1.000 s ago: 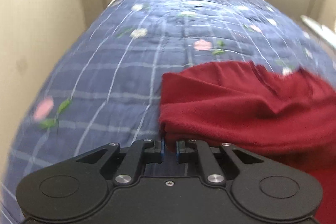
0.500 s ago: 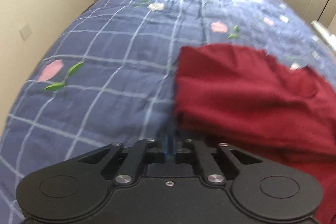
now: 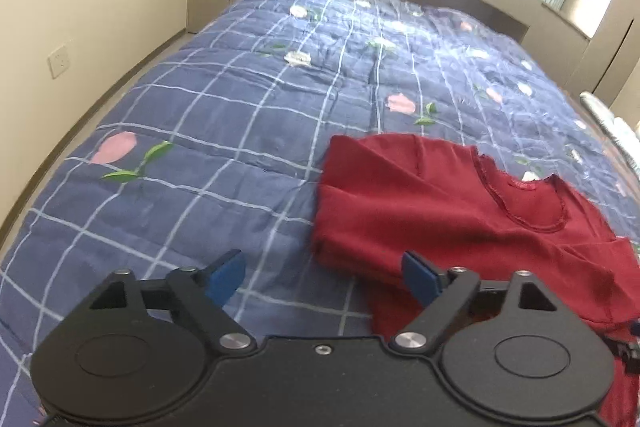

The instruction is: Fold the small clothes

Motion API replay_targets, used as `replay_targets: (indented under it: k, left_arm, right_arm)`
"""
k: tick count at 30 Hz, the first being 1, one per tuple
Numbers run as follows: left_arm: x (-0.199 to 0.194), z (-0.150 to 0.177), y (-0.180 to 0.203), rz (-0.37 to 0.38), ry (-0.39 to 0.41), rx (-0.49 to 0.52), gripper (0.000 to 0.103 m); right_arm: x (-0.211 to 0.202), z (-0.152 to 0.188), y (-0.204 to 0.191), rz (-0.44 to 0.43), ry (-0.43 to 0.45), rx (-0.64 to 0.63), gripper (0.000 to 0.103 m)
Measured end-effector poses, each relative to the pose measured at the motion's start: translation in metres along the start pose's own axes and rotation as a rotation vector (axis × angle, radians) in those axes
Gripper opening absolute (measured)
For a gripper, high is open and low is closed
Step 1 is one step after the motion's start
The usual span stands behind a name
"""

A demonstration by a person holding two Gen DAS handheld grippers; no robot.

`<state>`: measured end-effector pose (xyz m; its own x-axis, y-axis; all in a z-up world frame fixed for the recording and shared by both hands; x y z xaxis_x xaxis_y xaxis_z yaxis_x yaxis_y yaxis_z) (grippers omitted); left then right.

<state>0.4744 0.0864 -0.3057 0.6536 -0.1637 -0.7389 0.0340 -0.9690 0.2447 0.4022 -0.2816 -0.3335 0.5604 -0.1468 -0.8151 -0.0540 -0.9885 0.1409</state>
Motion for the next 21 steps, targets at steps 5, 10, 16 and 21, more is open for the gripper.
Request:
replay_targets:
  k: [5, 10, 16, 21]
  left_arm:
    - [0.037, 0.011, 0.000, -0.126, -0.157, 0.053, 0.088]
    - [0.028, 0.019, 0.001, -0.121, -0.150, 0.072, 0.092]
    - [-0.001, 0.051, 0.002, -0.166, -0.180, 0.131, 0.101]
    - [-0.033, 0.089, 0.009, -0.201, -0.221, 0.189, 0.101]
  right_arm:
    - [0.000, 0.021, 0.024, 0.065, -0.042, 0.044, 0.103]
    - [-0.016, 0.046, 0.045, 0.098, -0.037, 0.025, 0.103]
    - [-0.038, 0.082, 0.057, 0.041, -0.048, -0.015, 0.103]
    - [-0.063, 0.111, 0.054, 0.002, -0.023, -0.084, 0.103]
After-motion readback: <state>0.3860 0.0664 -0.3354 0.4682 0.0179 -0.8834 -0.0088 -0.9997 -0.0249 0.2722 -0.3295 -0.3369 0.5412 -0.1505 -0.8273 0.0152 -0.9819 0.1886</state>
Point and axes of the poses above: each gripper's, at about its wrist camera, not at the fingertips, and x roughly the way its jaws point, y to its right, z to its underside, the point moved 8 cm from there along x, roughly the way its jaws point, and after that the axes turned 4 degrees about z, right-handed, at the moved point
